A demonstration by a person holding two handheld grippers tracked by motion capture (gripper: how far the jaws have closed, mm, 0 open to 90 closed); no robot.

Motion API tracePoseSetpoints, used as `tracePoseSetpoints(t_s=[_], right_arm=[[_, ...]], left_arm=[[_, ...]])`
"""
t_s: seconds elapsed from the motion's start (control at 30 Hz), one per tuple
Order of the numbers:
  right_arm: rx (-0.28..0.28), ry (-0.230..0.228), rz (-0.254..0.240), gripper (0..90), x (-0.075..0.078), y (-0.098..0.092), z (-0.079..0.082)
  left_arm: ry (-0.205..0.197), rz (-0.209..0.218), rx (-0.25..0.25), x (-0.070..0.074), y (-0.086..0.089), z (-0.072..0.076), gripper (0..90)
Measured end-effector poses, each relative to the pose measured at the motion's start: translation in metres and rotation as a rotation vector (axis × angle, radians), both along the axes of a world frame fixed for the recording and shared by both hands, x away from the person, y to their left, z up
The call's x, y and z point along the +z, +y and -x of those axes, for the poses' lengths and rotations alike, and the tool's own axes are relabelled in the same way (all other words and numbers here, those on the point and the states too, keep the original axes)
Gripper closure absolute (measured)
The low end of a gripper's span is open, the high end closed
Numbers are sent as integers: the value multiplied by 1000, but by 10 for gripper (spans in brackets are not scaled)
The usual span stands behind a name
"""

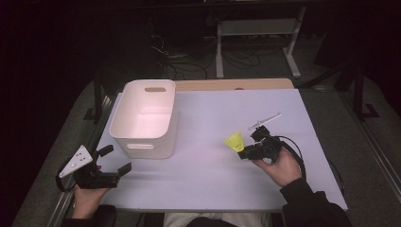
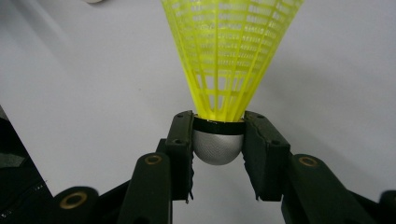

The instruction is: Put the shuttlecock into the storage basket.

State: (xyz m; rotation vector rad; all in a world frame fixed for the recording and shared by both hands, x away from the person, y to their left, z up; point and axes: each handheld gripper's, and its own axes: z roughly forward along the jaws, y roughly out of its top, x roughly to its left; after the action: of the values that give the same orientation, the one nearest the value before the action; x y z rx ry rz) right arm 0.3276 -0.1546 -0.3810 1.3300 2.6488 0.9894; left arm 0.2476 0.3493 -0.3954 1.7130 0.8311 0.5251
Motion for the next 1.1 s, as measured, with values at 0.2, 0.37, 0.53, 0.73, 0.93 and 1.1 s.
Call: tracePoseSetpoints(t_s=[0.2,0.37,0.53,0.73,0.93,1.1], right_arm=[[7,-16,-1,634,9,-1,-2],[7,-23,-3,633,13,-1,-3],[10,-31,-7,633,21,1,-5],[22,-44,-5,633,29,6,-9],[28,-47,4,633,35,11,-12],[33,-54,8,633,42,14,-14]], left_arm=[[1,1,1,0,0,0,0],[1,0,1,0,0,0,0],[1,0,2,0,0,0,0],[1,3,2,0,0,0,0],[1,5,0,0,0,0,0],[1,3,0,0,0,0,0]])
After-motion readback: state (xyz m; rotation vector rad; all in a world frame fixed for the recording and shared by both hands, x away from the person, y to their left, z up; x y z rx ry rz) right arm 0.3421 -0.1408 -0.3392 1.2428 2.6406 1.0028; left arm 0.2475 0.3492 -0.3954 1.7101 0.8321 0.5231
